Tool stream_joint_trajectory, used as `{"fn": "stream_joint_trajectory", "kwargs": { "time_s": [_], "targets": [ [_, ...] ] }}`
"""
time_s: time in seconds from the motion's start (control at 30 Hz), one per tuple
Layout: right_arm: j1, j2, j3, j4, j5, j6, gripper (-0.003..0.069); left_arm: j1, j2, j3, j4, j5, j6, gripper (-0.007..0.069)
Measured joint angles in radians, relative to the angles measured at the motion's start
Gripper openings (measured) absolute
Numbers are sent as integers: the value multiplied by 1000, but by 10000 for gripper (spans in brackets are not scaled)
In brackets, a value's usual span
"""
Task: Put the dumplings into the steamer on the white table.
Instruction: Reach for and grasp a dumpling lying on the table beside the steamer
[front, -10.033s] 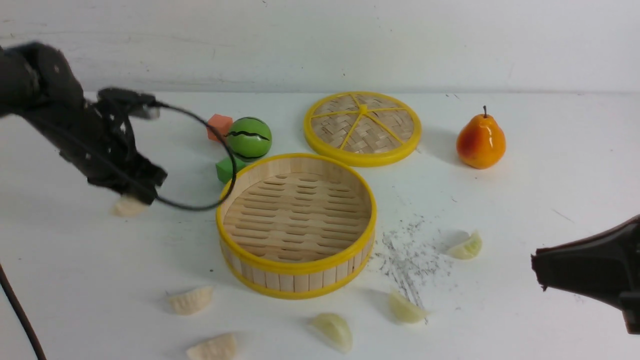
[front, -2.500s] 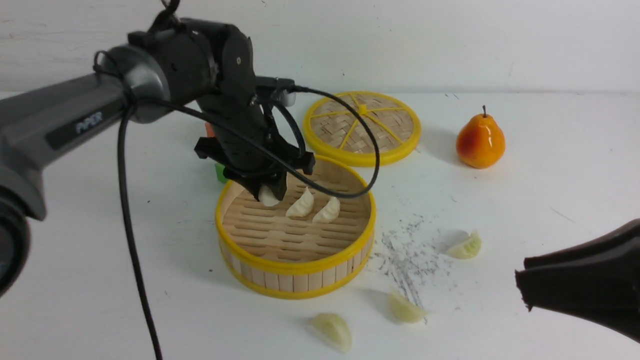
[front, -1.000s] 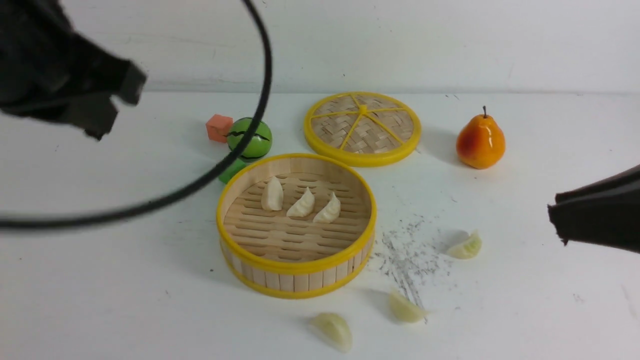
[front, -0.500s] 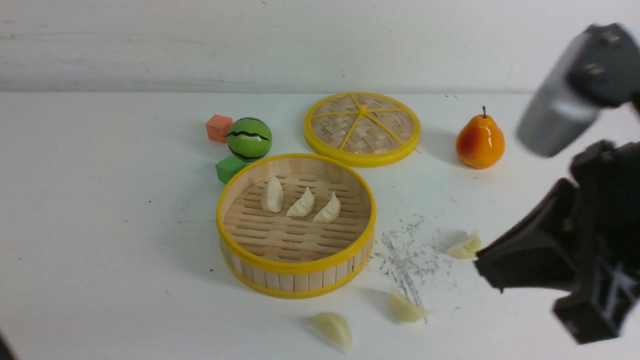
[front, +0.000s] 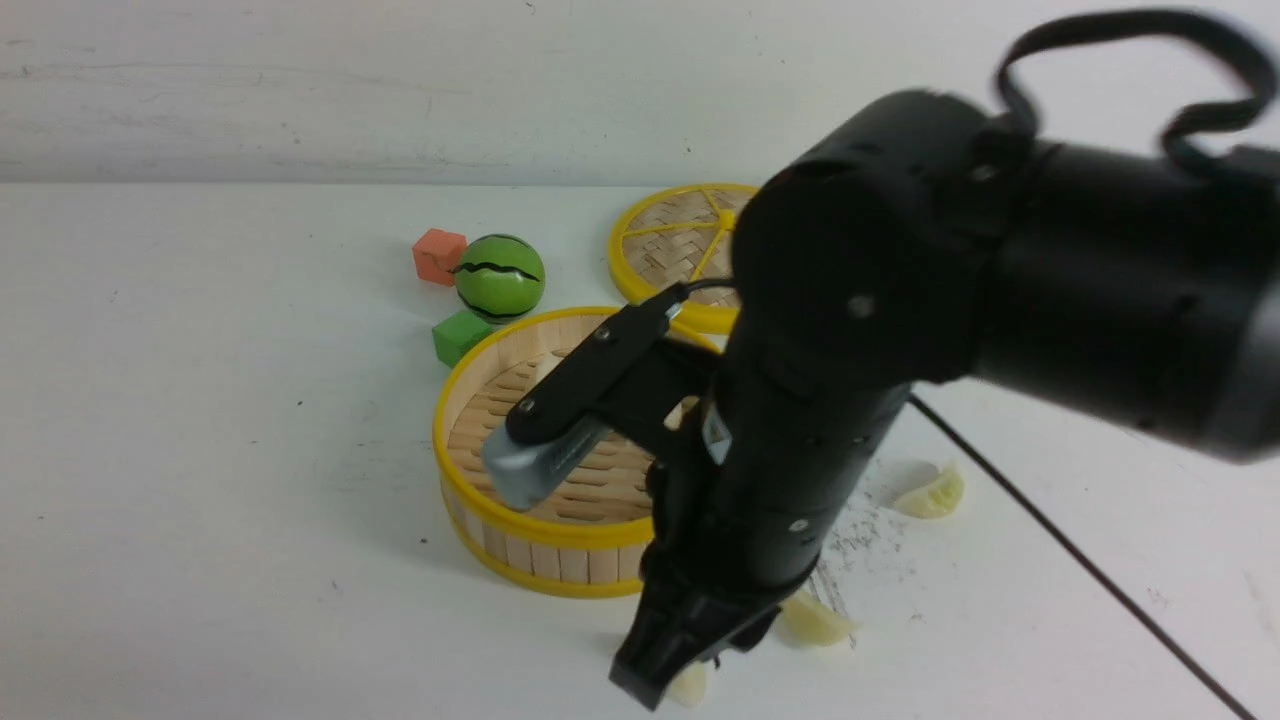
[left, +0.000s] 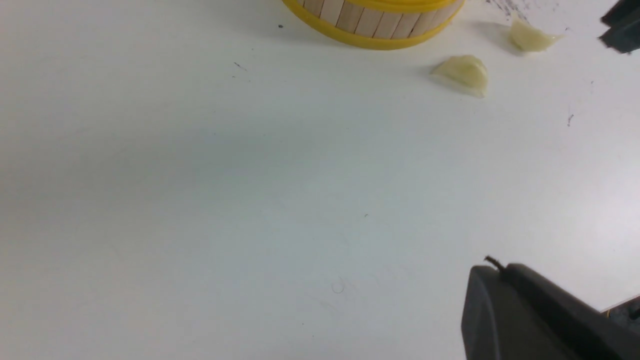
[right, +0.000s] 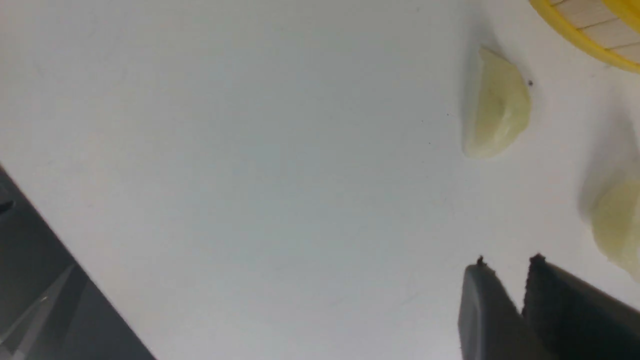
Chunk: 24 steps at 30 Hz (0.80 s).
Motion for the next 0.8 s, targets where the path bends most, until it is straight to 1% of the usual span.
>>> {"fn": "stream_joint_trajectory", "kwargs": {
  "time_s": [0.03,0.07,0.1,0.13,0.17,0.23,0.33,0.4,0.5,0.63,0.77,0.8],
  "targets": [
    [0,28,-2,-10,-16,7,238,0,0,0,-2,0,5,-14],
    [0,45,-2,-16,-24,16,268,0,0,0,-3,0,10,-14],
    [0,70,-2,-35,-44,33,337,0,0,0,-3,0,15,-14],
    [0,73,-3,-35,-47,38,337,0,0,0,-3,0,15,-14],
    [-1,98,-3,-68,-64,63,412,0,0,0,-4,0,20,-14],
    [-10,133,-4,-99,-84,117,496,0,0,1,-4,0,23,-14],
    [-39,169,-6,-102,-104,145,558,0,0,1,-4,0,28,-14],
    [-68,190,-7,-92,-125,150,575,0,0,1,-5,0,38,-14],
    [-106,221,-7,-46,-176,133,570,0,0,1,-5,0,50,-14],
    [-114,263,-7,5,-232,86,540,0,0,1,-7,1,52,-14],
    [-114,301,-7,15,-254,69,508,0,0,1,-1,1,57,-14],
    [-114,321,-7,8,-255,63,486,0,0,1,0,1,66,-14]
  ]
}}
